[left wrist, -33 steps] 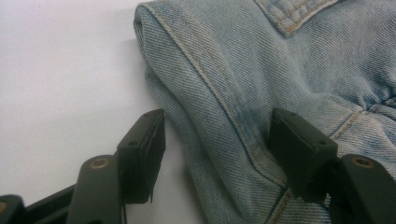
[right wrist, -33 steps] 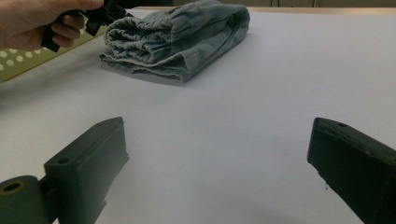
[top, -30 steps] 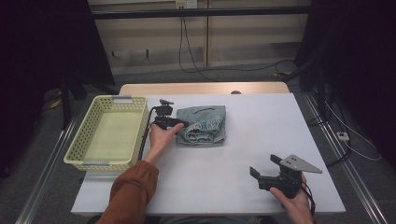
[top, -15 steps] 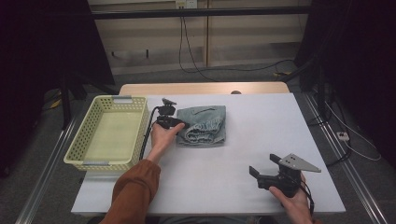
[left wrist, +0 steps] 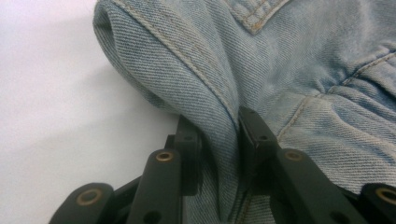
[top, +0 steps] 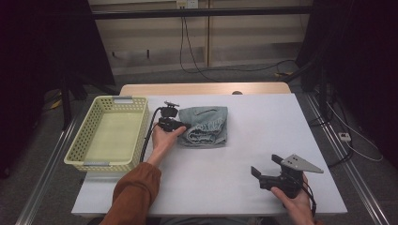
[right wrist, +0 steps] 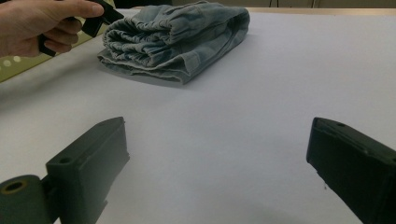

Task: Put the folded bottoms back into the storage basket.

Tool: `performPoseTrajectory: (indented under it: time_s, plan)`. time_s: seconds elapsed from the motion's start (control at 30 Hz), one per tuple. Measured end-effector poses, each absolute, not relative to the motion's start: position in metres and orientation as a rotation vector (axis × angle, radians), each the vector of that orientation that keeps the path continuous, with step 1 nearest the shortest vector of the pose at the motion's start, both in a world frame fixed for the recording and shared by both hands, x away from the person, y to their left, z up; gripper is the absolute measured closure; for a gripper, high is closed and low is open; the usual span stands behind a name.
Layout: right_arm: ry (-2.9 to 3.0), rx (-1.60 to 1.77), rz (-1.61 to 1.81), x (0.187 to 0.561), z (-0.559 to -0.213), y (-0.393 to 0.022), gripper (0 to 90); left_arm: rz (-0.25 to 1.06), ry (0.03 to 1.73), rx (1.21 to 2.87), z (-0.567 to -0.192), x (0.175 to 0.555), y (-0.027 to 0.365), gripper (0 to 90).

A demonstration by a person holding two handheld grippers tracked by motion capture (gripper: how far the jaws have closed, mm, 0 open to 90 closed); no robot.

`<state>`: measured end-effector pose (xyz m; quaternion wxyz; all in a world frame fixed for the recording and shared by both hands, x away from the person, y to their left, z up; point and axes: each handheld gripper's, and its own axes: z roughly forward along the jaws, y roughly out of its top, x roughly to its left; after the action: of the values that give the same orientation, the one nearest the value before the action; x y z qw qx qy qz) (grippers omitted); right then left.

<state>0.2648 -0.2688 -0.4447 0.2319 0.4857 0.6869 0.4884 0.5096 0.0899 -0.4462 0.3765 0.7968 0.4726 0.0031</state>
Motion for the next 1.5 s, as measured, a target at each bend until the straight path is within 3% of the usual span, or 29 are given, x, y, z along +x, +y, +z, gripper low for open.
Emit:
performPoseTrajectory:
  time_s: [0.3,1.5]
  plan:
    - [1.881,1.337,1.343,0.265,-0.445,-0.270,5.5,0.002,1.182,1.990,-0.434,0.507,0.093,73.0]
    - [1.869,1.348,1.347,0.264,-0.444,-0.272,5.3,0.317,0.901,2.010,-0.354,0.471,0.091,75.0]
